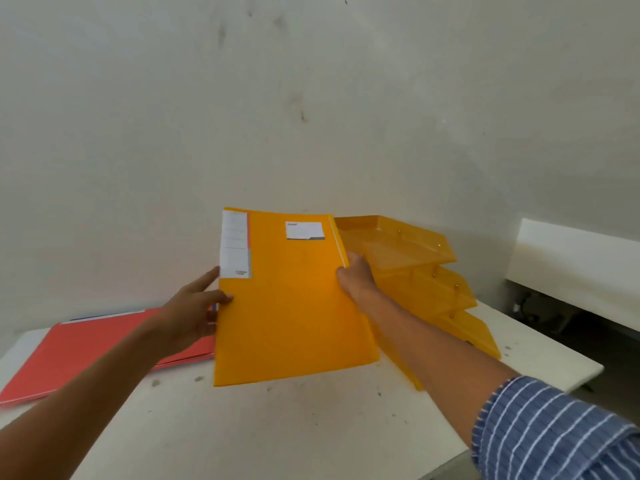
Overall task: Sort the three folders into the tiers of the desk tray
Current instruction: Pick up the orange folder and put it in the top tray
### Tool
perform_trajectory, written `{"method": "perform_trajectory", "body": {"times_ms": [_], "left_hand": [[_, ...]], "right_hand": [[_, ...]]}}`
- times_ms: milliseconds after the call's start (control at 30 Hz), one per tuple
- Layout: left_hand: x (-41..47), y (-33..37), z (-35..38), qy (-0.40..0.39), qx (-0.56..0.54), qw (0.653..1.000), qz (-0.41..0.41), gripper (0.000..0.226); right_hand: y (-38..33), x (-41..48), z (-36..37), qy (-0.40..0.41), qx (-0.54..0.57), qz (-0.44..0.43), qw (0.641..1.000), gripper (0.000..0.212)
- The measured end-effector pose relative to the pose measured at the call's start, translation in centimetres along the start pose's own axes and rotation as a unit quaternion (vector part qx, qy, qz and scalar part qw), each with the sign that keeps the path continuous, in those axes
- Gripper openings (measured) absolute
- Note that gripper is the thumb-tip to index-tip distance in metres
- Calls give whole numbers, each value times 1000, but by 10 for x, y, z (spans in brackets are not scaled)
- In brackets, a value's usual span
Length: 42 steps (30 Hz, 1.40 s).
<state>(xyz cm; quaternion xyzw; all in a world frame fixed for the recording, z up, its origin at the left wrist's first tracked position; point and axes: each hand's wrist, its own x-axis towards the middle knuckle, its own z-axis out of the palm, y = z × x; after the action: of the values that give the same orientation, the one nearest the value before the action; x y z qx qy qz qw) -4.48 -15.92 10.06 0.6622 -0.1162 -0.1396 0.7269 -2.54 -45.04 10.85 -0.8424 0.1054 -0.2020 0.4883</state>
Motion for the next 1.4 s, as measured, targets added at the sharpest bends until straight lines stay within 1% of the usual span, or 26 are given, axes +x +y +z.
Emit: {"method": "perform_trajectory", "body": {"times_ms": [67, 200, 300, 433, 533, 700, 833, 1000, 1167, 1267, 1400], "left_hand": [[9, -2, 26, -38, 2, 999, -4, 61], [30, -2, 89, -99, -25, 995, 4, 59], [46, -3, 142, -130, -35, 991, 17, 55], [61, -10, 203, -149, -42, 988, 17, 48], [71, -18, 232, -153, -68, 986, 8, 48], [80, -26, 262, -149, -101, 984, 12, 56], [85, -24, 281, -131, -117, 984, 20, 64], [84, -21, 298, -111, -169, 979, -23, 65], [82, -20, 312, -87, -207, 973, -59, 74], [79, -20, 316, -74, -221, 970, -67, 74], [73, -20, 321, -67, -237, 966, -82, 73]], "right_hand": [[8, 12, -30, 29, -46, -11, 998, 35], [23, 30, -97, 77, -141, -27, 987, 41], [42, 40, -147, 102, -197, -7, 975, 41], [73, 42, -196, 101, -242, 27, 965, 41], [93, 44, -217, 85, -265, 38, 960, 43], [113, 52, -228, 32, -296, 62, 953, 45], [122, 59, -232, 12, -334, 62, 940, 43], [126, 66, -240, 3, -340, 61, 938, 42], [126, 69, -253, -16, -341, 56, 938, 40], [124, 71, -262, -43, -347, 46, 936, 38], [123, 73, -270, -57, -372, 36, 926, 38]]}}
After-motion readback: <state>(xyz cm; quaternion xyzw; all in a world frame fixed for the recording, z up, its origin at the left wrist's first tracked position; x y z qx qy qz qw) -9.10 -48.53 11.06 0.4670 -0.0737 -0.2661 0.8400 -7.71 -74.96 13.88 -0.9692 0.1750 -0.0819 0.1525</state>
